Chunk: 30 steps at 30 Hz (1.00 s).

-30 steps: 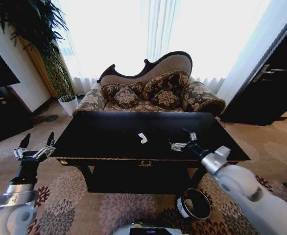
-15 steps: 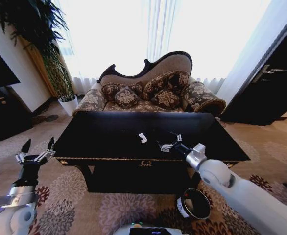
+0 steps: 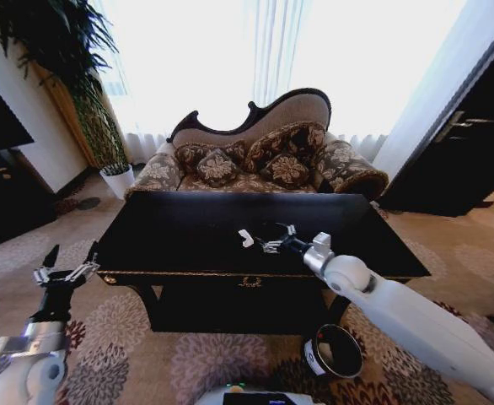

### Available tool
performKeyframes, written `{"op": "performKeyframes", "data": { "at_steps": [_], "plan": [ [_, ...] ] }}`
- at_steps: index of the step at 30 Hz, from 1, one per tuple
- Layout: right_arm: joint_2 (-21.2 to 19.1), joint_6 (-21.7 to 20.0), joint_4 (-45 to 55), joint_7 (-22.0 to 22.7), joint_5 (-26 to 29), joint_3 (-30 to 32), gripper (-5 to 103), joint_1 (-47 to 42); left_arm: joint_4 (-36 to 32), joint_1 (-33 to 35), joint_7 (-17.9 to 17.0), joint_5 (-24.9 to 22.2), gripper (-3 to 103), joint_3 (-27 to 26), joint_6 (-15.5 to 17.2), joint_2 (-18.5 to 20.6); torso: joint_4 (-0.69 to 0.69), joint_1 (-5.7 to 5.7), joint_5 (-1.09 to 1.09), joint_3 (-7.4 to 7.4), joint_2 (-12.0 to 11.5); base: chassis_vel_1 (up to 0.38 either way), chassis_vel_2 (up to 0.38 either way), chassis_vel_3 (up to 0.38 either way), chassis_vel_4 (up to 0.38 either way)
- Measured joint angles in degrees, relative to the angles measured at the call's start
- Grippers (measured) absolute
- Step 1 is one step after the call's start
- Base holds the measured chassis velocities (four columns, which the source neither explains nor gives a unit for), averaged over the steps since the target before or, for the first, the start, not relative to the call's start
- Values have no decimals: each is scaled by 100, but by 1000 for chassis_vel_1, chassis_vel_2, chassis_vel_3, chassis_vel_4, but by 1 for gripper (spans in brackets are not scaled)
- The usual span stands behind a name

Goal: Move to the front of the table and place the trash on the table into the trash bin.

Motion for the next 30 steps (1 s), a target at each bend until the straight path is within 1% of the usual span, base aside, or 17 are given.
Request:
{"op": "performKeyframes", "data": {
  "at_steps": [2, 5, 9, 18, 20, 22, 24, 26, 27, 29, 30],
  "plan": [
    [13, 5, -43, -19, 25, -98, 100, 68, 29, -3, 0, 0, 100, -6, -2, 7, 0, 0, 0, 0, 0, 0, 0, 0, 0],
    [60, -1, -139, -26, 39, -458, 100, 266, 140, -31, 0, -15, 100, -66, -7, 65, -1, 0, 1, 0, 0, 0, 0, 0, 0],
    [140, -27, -165, -27, 12, -602, 100, 359, 243, -87, 0, -20, 100, -70, -8, 102, -1, -1, 0, 0, 0, 0, 0, 0, 0],
    [252, -8, -305, -129, -132, -649, 101, 382, 352, -195, 0, 73, 100, 116, -8, 72, -1, 0, 0, 0, 0, 0, 0, 0, 0],
    [268, 16, -354, -156, -167, -643, 94, 355, 373, -212, 0, 73, 100, 116, -8, 94, -1, 0, 0, 0, 0, 0, 0, 0, 0],
    [280, 34, -378, -170, -198, -638, 94, 342, 381, -217, 0, 72, 100, 113, -8, 108, -1, 0, 1, -1, 0, 0, 0, 0, 0],
    [294, 63, -416, -198, -247, -623, 84, 325, 384, -218, -1, 68, 100, 107, -8, 124, -1, -1, 0, -1, 0, 0, 0, 0, 0],
    [296, 84, -422, -222, -183, -620, 73, 311, 384, -214, -1, 65, 100, 108, -9, 126, -1, -1, 0, -1, 0, 0, 0, 0, 0],
    [296, 84, -422, -222, -183, -620, 73, 311, 384, -214, -1, 65, 100, 108, -9, 126, -1, -1, 0, -1, 0, 0, 0, 0, 0],
    [287, 87, -404, -228, -58, -608, 62, 304, 383, -209, -1, 59, 100, 108, -8, 135, -1, -2, 0, -1, 0, 0, 0, 0, 0],
    [281, 86, -399, -236, -50, -599, 62, 302, 383, -209, -1, 53, 100, 107, -8, 142, -1, -2, 1, -1, 0, 0, 0, 0, 0]
  ]
}}
